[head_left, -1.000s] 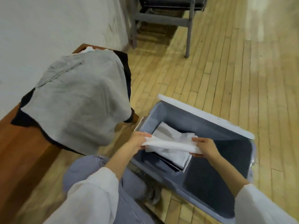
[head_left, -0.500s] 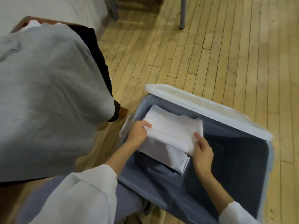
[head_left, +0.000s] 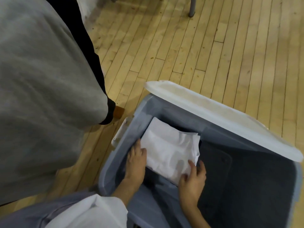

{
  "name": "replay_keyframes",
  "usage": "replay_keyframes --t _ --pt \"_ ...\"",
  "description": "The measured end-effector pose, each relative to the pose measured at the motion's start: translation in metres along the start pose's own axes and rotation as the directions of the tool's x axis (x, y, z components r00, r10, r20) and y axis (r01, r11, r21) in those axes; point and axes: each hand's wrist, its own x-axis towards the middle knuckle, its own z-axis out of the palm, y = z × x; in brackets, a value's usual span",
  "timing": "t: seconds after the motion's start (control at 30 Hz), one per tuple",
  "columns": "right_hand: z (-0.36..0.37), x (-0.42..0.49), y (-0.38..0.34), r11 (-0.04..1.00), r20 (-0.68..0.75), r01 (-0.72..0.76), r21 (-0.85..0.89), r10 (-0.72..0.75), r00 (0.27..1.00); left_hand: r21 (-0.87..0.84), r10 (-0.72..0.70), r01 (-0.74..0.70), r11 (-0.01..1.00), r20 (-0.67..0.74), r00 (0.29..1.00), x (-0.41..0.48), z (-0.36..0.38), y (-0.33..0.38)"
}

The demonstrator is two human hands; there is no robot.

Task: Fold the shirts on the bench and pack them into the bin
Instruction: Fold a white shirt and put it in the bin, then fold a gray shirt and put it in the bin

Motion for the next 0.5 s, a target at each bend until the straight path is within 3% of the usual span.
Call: replay_keyframes --t 0.07,0.13,0.2,0.3,0.4,0.5 --pt "0.008 0.021 -0.005 0.976 -0.004 0.206 -0.071 -0.206 0.978 0.117 0.103 -0.112 0.987 0.081 0.991 -0.005 0.012 0.011" --pt "0.019 0.048 -0.011 0.913 0.129 0.376 -0.159 -0.358 0.925 0.173 0.162 -0.179 0.969 0.109 0.981 -0.005 0.021 0.021" --pt "0.032 0.073 -0.008 0.861 0.291 0.441 -0.254 -0.367 0.883 0.153 0.025 -0.042 0.987 0.116 0.993 0.006 0.027 0.025" --pt "0.046 0.09 0.01 0.865 0.346 0.359 -0.35 -0.237 0.908 0.27 -0.068 0.003 0.963 0.232 0.97 0.012 0.024 0.025" --pt "0.053 0.079 0.019 0.908 0.258 0.234 -0.346 -0.148 0.955 0.229 -0.027 -0.028 0.973 0.235 0.972 0.014 0.025 0.014" --pt "0.047 0.077 0.019 0.938 0.294 0.154 -0.309 -0.06 0.954 0.177 0.003 -0.05 0.983 0.257 0.966 0.014 0.02 0.012"
